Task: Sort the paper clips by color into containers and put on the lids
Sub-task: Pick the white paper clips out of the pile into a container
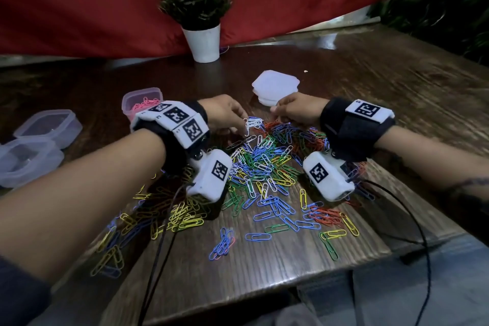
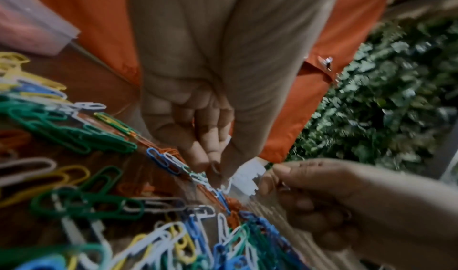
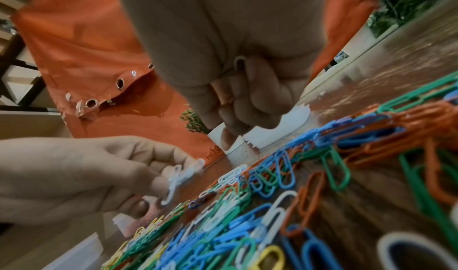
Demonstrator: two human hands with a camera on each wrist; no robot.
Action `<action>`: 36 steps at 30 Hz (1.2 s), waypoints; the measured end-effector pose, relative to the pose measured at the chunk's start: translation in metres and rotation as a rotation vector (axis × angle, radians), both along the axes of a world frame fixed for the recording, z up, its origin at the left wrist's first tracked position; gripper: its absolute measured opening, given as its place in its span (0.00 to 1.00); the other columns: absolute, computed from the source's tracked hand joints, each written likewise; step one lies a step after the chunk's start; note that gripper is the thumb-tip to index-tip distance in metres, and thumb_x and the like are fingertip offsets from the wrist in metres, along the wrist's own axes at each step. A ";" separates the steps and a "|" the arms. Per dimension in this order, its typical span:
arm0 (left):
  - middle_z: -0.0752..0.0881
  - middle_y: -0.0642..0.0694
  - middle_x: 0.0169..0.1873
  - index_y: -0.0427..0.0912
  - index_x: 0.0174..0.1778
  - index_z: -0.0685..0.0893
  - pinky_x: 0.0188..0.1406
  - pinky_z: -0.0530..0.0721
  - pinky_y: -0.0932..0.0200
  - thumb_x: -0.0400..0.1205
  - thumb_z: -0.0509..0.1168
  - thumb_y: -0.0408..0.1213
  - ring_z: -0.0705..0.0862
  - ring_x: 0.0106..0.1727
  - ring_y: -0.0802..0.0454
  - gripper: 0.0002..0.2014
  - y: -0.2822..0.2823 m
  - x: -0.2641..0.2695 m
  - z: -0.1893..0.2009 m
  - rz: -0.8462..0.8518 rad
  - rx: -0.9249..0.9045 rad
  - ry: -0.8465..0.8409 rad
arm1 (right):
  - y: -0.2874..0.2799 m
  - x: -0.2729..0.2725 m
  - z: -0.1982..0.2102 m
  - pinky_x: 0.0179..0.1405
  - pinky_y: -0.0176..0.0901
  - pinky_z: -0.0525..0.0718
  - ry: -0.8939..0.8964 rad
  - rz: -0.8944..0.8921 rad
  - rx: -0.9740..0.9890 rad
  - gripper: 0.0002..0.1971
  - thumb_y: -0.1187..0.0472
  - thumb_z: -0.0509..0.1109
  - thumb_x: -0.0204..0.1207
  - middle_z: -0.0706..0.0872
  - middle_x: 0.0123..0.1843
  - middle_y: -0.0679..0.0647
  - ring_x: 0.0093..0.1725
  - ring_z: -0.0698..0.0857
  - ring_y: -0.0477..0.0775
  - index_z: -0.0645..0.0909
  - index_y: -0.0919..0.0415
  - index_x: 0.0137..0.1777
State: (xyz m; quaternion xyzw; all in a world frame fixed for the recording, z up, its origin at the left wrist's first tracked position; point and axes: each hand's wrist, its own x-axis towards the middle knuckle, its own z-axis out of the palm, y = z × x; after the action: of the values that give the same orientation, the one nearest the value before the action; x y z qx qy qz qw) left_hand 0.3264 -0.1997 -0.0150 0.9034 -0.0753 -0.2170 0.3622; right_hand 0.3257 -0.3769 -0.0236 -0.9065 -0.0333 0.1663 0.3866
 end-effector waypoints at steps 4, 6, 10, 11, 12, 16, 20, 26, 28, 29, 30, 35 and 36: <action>0.76 0.47 0.31 0.41 0.39 0.78 0.21 0.73 0.72 0.83 0.55 0.26 0.74 0.27 0.59 0.11 0.004 -0.015 0.005 0.163 -0.274 0.194 | 0.000 0.000 0.002 0.13 0.26 0.67 -0.076 0.019 -0.081 0.14 0.60 0.69 0.78 0.73 0.29 0.49 0.27 0.69 0.44 0.75 0.57 0.30; 0.75 0.48 0.27 0.42 0.36 0.76 0.18 0.73 0.72 0.80 0.49 0.25 0.76 0.24 0.59 0.14 0.011 -0.020 0.008 0.272 -0.519 0.353 | 0.004 0.003 0.003 0.19 0.27 0.71 -0.121 0.044 -0.123 0.14 0.62 0.72 0.75 0.75 0.27 0.49 0.29 0.71 0.46 0.75 0.57 0.28; 0.71 0.49 0.22 0.40 0.27 0.74 0.20 0.71 0.72 0.66 0.52 0.34 0.72 0.20 0.57 0.07 0.024 -0.042 0.015 0.339 -1.054 0.596 | 0.015 0.016 0.006 0.33 0.37 0.72 -0.221 0.126 -0.368 0.09 0.62 0.75 0.72 0.81 0.26 0.49 0.32 0.76 0.49 0.80 0.58 0.32; 0.69 0.49 0.22 0.40 0.23 0.74 0.20 0.71 0.72 0.67 0.53 0.37 0.71 0.20 0.57 0.09 0.026 -0.047 0.015 0.350 -1.144 0.601 | 0.019 0.018 0.006 0.33 0.36 0.72 -0.258 0.145 -0.424 0.04 0.62 0.75 0.72 0.83 0.33 0.51 0.36 0.78 0.50 0.83 0.59 0.38; 0.68 0.49 0.21 0.41 0.20 0.72 0.20 0.70 0.72 0.69 0.54 0.40 0.70 0.20 0.57 0.12 0.026 -0.052 0.014 0.373 -1.227 0.596 | 0.023 0.020 0.006 0.36 0.36 0.72 -0.295 0.172 -0.465 0.03 0.62 0.75 0.71 0.84 0.39 0.53 0.41 0.79 0.50 0.86 0.59 0.44; 0.65 0.51 0.16 0.42 0.16 0.66 0.16 0.71 0.72 0.78 0.57 0.43 0.70 0.17 0.57 0.23 0.028 -0.073 0.005 0.545 -1.544 0.545 | 0.040 0.029 0.003 0.46 0.39 0.78 -0.353 0.282 -0.563 0.12 0.55 0.76 0.69 0.85 0.43 0.52 0.48 0.83 0.54 0.86 0.60 0.49; 0.70 0.51 0.21 0.41 0.24 0.67 0.18 0.77 0.70 0.73 0.56 0.33 0.75 0.20 0.56 0.11 0.035 -0.093 -0.002 0.592 -1.729 0.528 | 0.053 0.035 -0.002 0.41 0.40 0.75 -0.317 0.318 -0.714 0.17 0.54 0.75 0.71 0.84 0.41 0.56 0.43 0.80 0.56 0.83 0.67 0.52; 0.88 0.39 0.36 0.34 0.38 0.80 0.36 0.87 0.48 0.85 0.47 0.38 0.89 0.33 0.43 0.19 0.034 -0.087 -0.013 0.661 -1.833 0.440 | 0.055 0.040 -0.008 0.50 0.48 0.83 -0.311 0.337 -0.739 0.15 0.58 0.73 0.72 0.86 0.48 0.61 0.48 0.83 0.60 0.83 0.67 0.53; 0.89 0.36 0.42 0.32 0.44 0.83 0.41 0.86 0.44 0.85 0.44 0.39 0.90 0.40 0.41 0.22 0.032 -0.082 -0.015 0.591 -1.826 0.438 | 0.052 0.042 -0.009 0.52 0.50 0.84 -0.312 0.346 -0.736 0.14 0.58 0.73 0.71 0.87 0.50 0.60 0.50 0.84 0.60 0.84 0.67 0.52; 0.89 0.35 0.44 0.31 0.46 0.83 0.42 0.86 0.43 0.85 0.44 0.39 0.90 0.42 0.40 0.23 0.032 -0.079 -0.015 0.565 -1.826 0.436 | 0.051 0.042 -0.009 0.51 0.49 0.84 -0.316 0.355 -0.726 0.14 0.58 0.73 0.72 0.86 0.47 0.59 0.48 0.84 0.59 0.84 0.67 0.51; 0.89 0.34 0.45 0.30 0.48 0.83 0.42 0.85 0.42 0.84 0.45 0.38 0.90 0.42 0.39 0.22 0.032 -0.076 -0.016 0.552 -1.826 0.435 | 0.049 0.042 -0.007 0.48 0.45 0.82 -0.303 0.356 -0.702 0.13 0.57 0.73 0.72 0.85 0.44 0.57 0.46 0.82 0.57 0.84 0.67 0.49; 0.89 0.33 0.46 0.30 0.51 0.82 0.45 0.87 0.48 0.82 0.46 0.37 0.88 0.50 0.41 0.21 0.031 -0.068 -0.017 0.562 -1.782 0.434 | 0.041 0.027 0.018 0.27 0.36 0.72 -0.206 0.233 -0.286 0.06 0.57 0.74 0.73 0.81 0.25 0.46 0.25 0.77 0.43 0.83 0.57 0.38; 0.89 0.33 0.46 0.30 0.51 0.82 0.45 0.86 0.49 0.82 0.45 0.37 0.87 0.51 0.42 0.21 0.031 -0.068 -0.017 0.565 -1.779 0.431 | 0.040 0.022 0.025 0.21 0.34 0.70 -0.158 0.229 -0.158 0.07 0.59 0.73 0.73 0.78 0.18 0.46 0.18 0.73 0.40 0.81 0.57 0.35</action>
State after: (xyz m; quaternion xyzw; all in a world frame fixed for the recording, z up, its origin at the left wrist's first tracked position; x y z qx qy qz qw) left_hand 0.2582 -0.1690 -0.0323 0.2230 0.0765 -0.1465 0.9607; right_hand 0.3476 -0.3366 0.0017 -0.9346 -0.1536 0.1397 0.2888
